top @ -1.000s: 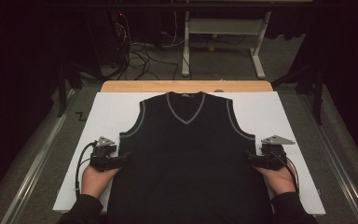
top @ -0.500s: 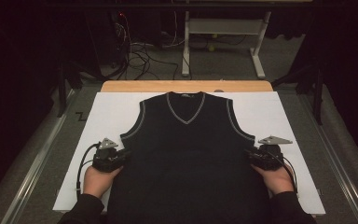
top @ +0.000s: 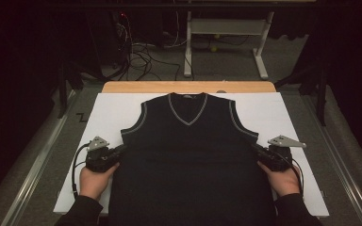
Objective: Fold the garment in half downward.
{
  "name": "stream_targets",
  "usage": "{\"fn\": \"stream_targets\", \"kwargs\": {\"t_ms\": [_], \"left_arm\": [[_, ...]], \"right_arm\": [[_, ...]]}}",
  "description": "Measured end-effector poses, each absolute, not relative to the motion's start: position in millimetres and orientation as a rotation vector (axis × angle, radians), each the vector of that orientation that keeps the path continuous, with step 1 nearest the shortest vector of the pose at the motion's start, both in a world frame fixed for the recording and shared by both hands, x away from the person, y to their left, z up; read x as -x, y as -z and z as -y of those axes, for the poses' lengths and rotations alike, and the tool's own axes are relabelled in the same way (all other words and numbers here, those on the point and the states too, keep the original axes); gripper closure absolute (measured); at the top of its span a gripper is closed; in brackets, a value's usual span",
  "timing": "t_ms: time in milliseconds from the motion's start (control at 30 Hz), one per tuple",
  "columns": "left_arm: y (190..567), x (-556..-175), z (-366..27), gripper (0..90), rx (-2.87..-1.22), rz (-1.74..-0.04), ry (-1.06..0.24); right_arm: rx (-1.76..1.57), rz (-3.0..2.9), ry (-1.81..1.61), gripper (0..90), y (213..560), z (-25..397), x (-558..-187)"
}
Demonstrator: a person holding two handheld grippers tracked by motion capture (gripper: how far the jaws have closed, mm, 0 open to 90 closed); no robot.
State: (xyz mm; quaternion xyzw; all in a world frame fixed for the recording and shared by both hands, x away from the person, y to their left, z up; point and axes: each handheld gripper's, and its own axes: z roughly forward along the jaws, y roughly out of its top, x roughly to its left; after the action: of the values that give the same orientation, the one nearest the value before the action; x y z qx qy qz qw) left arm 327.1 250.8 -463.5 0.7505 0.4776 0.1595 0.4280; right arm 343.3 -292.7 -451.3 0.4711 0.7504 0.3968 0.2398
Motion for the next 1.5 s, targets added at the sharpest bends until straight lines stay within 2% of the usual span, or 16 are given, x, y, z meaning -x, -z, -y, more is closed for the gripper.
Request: {"fn": "stream_targets", "kwargs": {"t_ms": [400,767,1167,1500], "left_arm": [[448.9,-315.8,-256.3,80.0,-1.813,-1.144,-0.394],[445.2,-295.0,-258.6,79.8,-1.871,-1.101,-0.383],[460.7,-257.0,-258.2,79.2,-1.999,-1.065,-0.333],[466.6,-233.9,-261.1,78.8,-2.020,-1.052,-0.294]], "right_arm": [[-1.223,-2.007,-1.165,87.2,438.0,300.1,-329.5],[-1.213,-2.038,-1.235,87.1,439.1,312.1,-306.9],[-1.167,-2.117,-1.179,87.0,446.5,313.3,-271.4],[-1.148,-2.158,-1.148,86.8,452.9,314.0,-246.3]]}}
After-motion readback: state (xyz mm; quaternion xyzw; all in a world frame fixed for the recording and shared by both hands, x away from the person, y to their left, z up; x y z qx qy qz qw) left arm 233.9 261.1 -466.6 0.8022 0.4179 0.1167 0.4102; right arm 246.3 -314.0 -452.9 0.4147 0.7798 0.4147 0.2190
